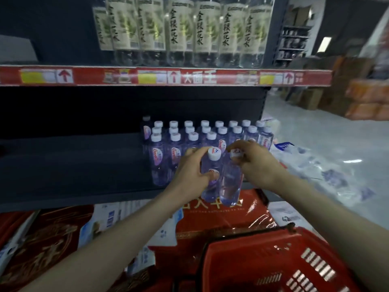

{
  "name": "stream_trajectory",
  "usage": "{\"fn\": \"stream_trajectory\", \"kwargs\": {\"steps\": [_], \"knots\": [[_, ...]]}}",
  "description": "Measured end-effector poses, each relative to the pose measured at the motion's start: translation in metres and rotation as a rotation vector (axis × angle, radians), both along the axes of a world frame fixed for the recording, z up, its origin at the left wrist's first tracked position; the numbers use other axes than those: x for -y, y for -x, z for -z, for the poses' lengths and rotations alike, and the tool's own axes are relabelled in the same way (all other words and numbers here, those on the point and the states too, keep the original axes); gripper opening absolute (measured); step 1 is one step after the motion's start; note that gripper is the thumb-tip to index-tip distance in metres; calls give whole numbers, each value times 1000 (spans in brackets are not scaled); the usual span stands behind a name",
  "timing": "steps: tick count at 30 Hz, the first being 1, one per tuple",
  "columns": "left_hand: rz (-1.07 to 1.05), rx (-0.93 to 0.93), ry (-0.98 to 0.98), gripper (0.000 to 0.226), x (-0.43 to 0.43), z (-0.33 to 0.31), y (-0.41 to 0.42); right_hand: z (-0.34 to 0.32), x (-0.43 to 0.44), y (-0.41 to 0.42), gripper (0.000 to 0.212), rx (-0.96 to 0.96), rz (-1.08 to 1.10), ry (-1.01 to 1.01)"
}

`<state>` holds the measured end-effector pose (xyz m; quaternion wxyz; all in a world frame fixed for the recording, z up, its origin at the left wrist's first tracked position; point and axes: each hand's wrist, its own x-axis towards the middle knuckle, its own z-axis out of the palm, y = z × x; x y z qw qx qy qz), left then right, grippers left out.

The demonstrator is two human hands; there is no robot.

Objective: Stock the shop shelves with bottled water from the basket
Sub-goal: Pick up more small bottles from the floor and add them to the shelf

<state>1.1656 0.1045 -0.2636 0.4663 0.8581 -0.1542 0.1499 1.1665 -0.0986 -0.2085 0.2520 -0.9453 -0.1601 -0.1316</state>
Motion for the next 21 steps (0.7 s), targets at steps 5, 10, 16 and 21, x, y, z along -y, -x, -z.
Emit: {"fn": "stream_trajectory", "kwargs": {"steps": [5,10,16,21], "knots": [[-57,-5,-3,73,42,4,-34,3,35,-40,35,9,51,-36],[-108,4,-35,76,67,7,-54,8,53,-76,34,18,44,-90],[-186,60,-123,61,85,20,-70,32,63,-111,34,20,4,-163],[-238,154,-227,59,89,25,-77,44,69,-125,42,98,25,-234]]}}
